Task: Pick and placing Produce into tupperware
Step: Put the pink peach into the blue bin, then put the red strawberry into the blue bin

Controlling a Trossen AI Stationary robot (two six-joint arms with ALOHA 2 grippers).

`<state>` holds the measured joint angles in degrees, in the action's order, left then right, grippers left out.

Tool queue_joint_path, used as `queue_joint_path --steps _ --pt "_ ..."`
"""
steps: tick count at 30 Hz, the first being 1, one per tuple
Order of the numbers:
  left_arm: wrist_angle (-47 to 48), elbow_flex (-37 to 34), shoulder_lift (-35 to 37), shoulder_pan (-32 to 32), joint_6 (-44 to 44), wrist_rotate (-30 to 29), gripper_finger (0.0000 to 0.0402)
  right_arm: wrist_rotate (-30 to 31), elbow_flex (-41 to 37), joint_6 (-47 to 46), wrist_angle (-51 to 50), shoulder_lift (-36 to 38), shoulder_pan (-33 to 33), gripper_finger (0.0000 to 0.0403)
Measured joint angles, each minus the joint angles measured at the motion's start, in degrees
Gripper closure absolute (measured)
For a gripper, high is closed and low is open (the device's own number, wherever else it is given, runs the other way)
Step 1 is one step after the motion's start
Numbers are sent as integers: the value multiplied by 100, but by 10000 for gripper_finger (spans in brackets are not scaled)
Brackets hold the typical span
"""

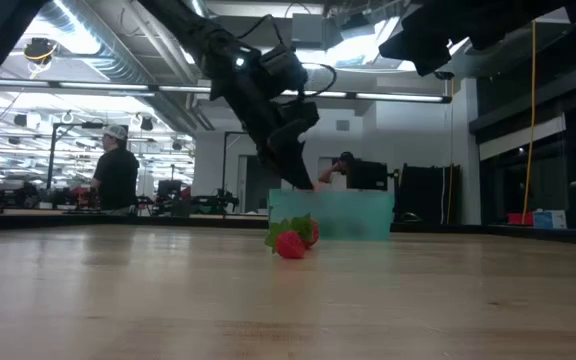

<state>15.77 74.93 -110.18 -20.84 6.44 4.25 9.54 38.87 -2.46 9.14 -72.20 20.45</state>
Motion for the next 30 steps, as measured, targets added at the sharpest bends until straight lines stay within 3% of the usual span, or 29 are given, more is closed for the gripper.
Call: queue_joint_path --steps 10,14,20,30 --pt "-199 33 -132 -70 17 -70 379 0 0 -4 40 0 -2 205" --pt "-277 33 -132 -66 14 -87 330 0 0 -4 40 0 -2 205" --pt "-279 33 -124 38 18 -666 260 0 0 -7 34 0 -2 205" --pt "-33 30 48 266 124 -657 245 0 0 -7 16 0 -2 205"
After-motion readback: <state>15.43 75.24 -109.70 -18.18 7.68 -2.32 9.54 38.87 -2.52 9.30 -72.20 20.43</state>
